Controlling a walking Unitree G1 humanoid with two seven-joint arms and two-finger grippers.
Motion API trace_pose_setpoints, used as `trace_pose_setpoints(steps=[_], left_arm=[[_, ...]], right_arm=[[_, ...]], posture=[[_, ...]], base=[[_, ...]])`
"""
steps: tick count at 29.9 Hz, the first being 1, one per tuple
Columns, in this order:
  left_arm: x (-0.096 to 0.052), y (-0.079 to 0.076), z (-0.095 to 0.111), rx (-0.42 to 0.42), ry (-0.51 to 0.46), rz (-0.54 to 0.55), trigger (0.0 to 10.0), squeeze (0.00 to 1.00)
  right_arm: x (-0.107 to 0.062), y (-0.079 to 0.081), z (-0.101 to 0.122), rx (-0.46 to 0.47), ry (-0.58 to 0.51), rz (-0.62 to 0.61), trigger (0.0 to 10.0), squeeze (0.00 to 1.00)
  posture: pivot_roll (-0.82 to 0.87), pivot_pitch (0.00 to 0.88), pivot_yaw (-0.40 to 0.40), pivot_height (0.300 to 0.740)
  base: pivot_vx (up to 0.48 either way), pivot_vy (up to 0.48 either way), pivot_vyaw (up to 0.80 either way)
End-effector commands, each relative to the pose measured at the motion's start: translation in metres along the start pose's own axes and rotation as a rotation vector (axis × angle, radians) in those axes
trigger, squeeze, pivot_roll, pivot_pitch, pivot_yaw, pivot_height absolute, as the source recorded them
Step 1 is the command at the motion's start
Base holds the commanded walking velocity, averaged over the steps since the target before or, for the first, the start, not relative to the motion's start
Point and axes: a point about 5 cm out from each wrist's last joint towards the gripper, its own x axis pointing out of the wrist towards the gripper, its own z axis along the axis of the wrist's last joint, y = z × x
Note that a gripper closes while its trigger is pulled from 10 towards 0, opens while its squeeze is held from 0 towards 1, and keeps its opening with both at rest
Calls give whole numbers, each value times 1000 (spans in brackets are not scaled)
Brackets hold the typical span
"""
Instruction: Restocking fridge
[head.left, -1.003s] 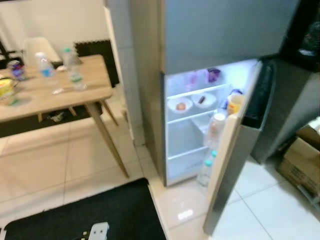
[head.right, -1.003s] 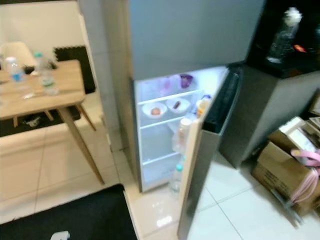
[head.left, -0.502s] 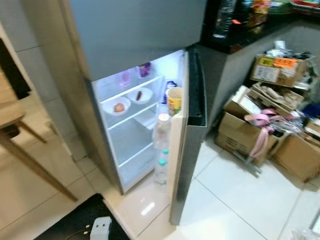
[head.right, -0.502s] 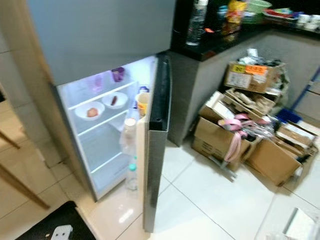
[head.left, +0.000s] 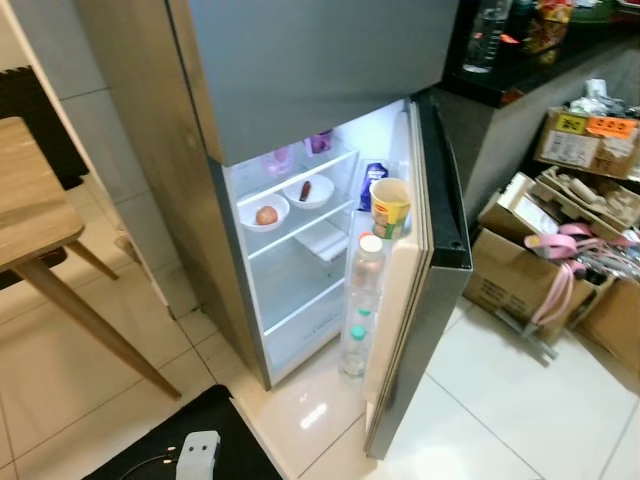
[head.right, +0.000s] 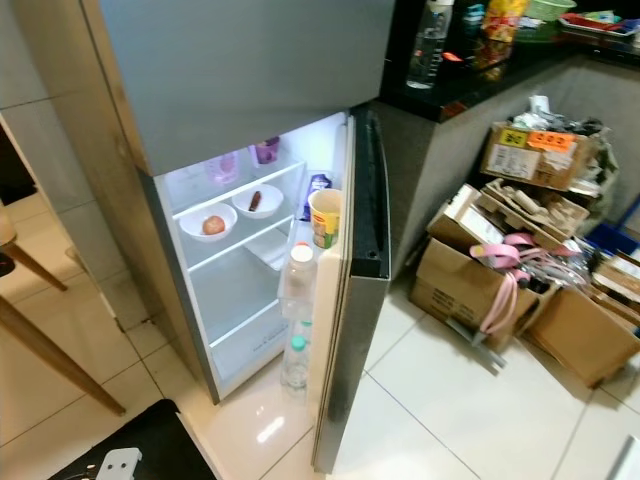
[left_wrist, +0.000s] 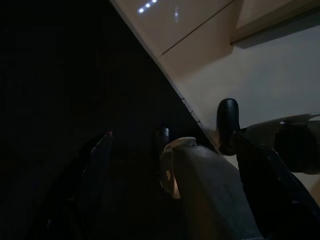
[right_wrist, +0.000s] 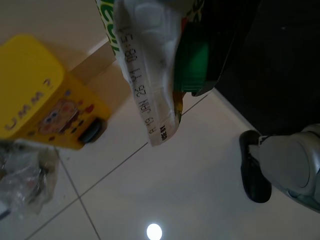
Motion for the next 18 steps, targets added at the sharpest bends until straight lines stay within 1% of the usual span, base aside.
trace_pose_setpoints(steps=[1,2,3,4,5,6,10,13,16,18], left_arm=[[0,2,1,7,-6,17,10000,0],[0,2,1,7,-6,17,10000,0],[0,2,5,-3,-24,32,10000,0],[0,2,5,-3,-24,32,10000,0],[1,2,11,-12,-49,44,10000,0],[1,2,11,-12,-49,44,10000,0],[4,-1,34,-48,-142,33,10000,0],[5,-1,39,-47,-156,27,10000,0],[6,-2,47,-31,-183,22,10000,0],[6,-2,52,-8,-196,23,10000,0]], right_arm=[[0,-3,-1,-11,2,-10,10000,0],[0,-3,-1,-11,2,-10,10000,0],[0,-3,-1,-13,2,-9,10000,0],[0,-3,-1,-13,2,-9,10000,0],[0,-3,-1,-15,1,-9,10000,0],[0,-3,-1,-15,1,-9,10000,0],[0,-3,0,-20,-1,-6,10000,0],[0,-3,0,-21,-1,-5,10000,0],[0,-2,0,-21,-2,-5,10000,0],[0,-2,0,-21,0,-3,10000,0]], posture=[[-59,0,-17,740],[-59,0,-17,740],[-58,0,-18,740],[-58,0,-18,740],[-57,0,-18,740],[-57,0,-18,740],[-58,0,-18,740],[-58,0,-18,740],[-59,0,-17,740],[-60,0,-17,740]], base=[[0,-375,0],[0,-375,0],[0,0,0],[0,0,0],[0,0,0],[0,0,0],[0,0,0],[0,0,0],[0,0,0],[0,-472,0]])
